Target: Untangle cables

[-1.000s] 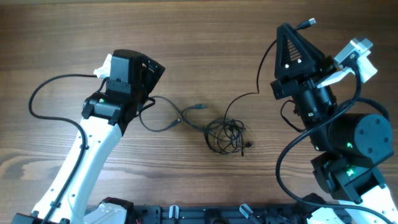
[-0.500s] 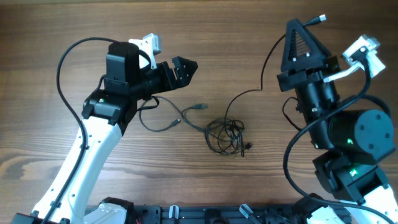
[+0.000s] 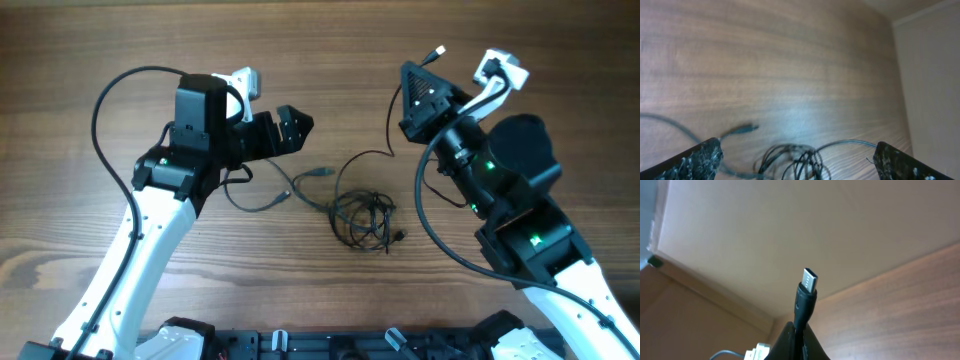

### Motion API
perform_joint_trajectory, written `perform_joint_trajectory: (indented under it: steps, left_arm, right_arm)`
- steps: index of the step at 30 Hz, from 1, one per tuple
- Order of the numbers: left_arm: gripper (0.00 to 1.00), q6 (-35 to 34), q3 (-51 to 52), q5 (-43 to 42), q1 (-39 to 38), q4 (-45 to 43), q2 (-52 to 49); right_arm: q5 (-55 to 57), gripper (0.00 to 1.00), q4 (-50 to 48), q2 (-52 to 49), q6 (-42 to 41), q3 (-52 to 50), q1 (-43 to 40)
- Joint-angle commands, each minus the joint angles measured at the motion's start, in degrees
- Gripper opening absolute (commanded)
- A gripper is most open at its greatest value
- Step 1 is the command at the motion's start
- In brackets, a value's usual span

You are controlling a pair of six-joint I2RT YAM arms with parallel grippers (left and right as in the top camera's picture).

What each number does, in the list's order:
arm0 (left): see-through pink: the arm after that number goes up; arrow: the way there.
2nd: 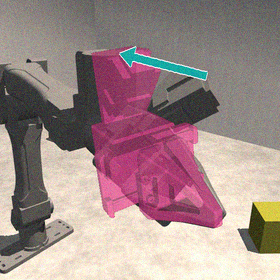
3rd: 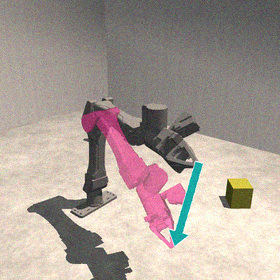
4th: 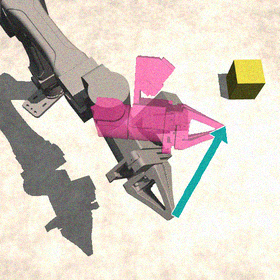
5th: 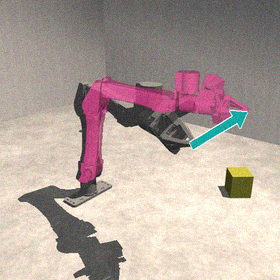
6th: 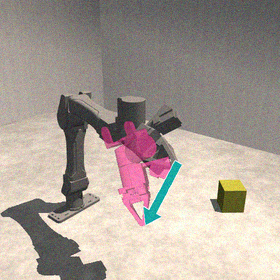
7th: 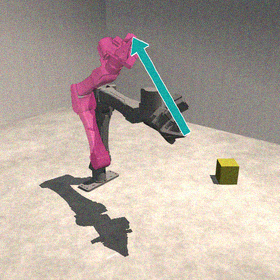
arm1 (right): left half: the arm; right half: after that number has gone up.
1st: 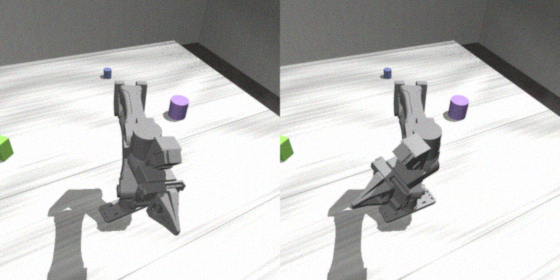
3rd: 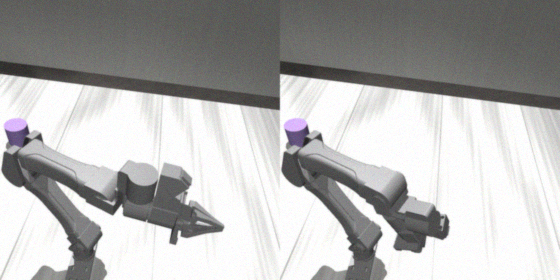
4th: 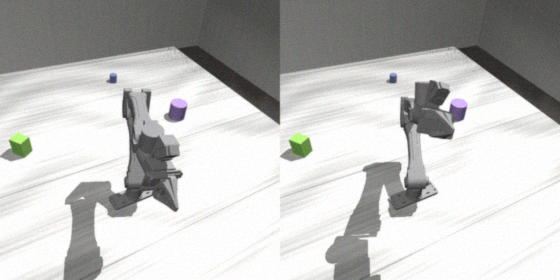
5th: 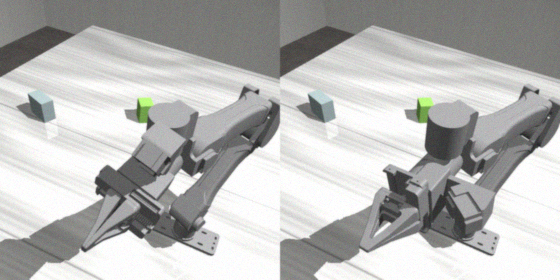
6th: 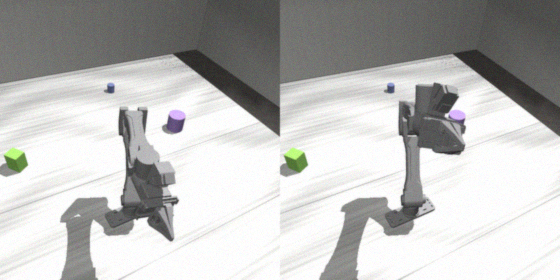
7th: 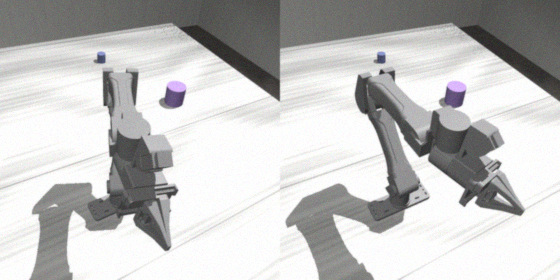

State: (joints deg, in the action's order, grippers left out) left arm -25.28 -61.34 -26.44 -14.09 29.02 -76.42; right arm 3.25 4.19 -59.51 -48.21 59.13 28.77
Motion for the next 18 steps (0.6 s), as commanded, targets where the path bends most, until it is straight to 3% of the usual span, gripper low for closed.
perform_joint_trajectory:
  steps: [1, 4, 8, 16, 18]
  left_arm:
    - [1.0, 2.4, -0.3, -1.0, 0.1, 2.4, -2.3]
    - [1.0, 2.6, -0.3, -2.5, -0.7, 2.8, -4.0]
    - [1.0, 2.6, -0.3, -2.5, -4.9, 2.7, -5.7]
    - [1.0, -0.7, -0.3, -4.6, -9.1, -0.6, -8.1]
    - [1.0, -0.7, -0.3, -9.0, -9.0, -1.6, -8.1]
  right_arm:
    - [-4.7, 0.04, 0.0, -1.2, -0.7, 1.0, -0.1]
    - [-7.5, 0.04, -5.2, -1.3, -3.5, 1.0, -0.1]
    - [-15.1, 0.04, -24.0, -1.2, -3.6, 1.0, -0.1]
    - [-8.1, 0.05, -48.3, -1.2, -8.7, 1.0, -0.2]
    - [-6.6, 0.05, -46.5, -1.2, -4.9, 1.0, -0.2]
